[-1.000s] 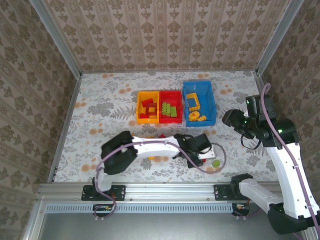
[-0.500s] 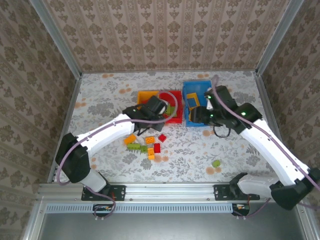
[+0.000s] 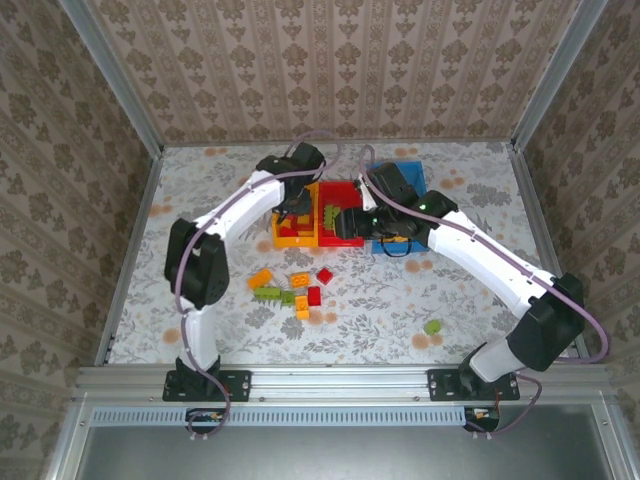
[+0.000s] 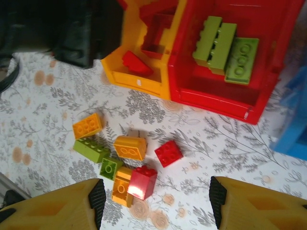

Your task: Sort the legos into containers by color

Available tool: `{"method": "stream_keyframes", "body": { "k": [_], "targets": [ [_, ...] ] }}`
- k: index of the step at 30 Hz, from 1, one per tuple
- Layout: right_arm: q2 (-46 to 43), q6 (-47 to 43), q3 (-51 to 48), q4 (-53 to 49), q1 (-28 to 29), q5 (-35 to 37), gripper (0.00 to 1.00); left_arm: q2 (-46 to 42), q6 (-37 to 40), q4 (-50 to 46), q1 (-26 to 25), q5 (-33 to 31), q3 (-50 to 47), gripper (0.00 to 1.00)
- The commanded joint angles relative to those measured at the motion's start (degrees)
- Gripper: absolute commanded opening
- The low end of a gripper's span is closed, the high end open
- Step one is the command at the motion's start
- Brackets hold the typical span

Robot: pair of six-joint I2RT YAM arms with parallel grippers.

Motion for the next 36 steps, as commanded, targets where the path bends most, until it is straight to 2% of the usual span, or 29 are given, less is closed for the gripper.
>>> {"method": "stream_keyframes", "body": {
  "k": [1, 7, 15, 20, 29, 36],
  "targets": [
    [1.0, -1.4, 2.3, 3.2, 0.2, -2.7, 0.63, 5.6, -0.5, -8.4, 0.6, -4.8, 8.5, 0.26],
    [0.7, -0.6, 1.0, 3.7, -0.4, -4.2, 0.63, 12.0, 0.7, -10.5, 0.7, -7.2, 15.4, 0.26],
    [-0.4, 0.3, -1.5, 3.9, -2.2, -5.9, 0.63, 15.1, 1.4, -10.9, 0.9, -9.7, 16.4, 0.27],
    [-0.4, 0.3, -1.7, 3.3, -3.0, -6.6, 0.63, 16.7, 1.9, -10.7, 0.8, -9.6, 16.6, 0.32],
    [-0.7, 0.2, -1.9, 2.5, -3.6, -7.2, 0.65, 17.7, 2.9, -11.0, 0.3, -9.1, 17.9, 0.47],
    [-1.8, -0.6, -2.8, 1.7, -3.7, -6.5, 0.65, 15.1, 2.8, -11.6, -1.1, -9.9, 20.0, 0.47]
  ]
}}
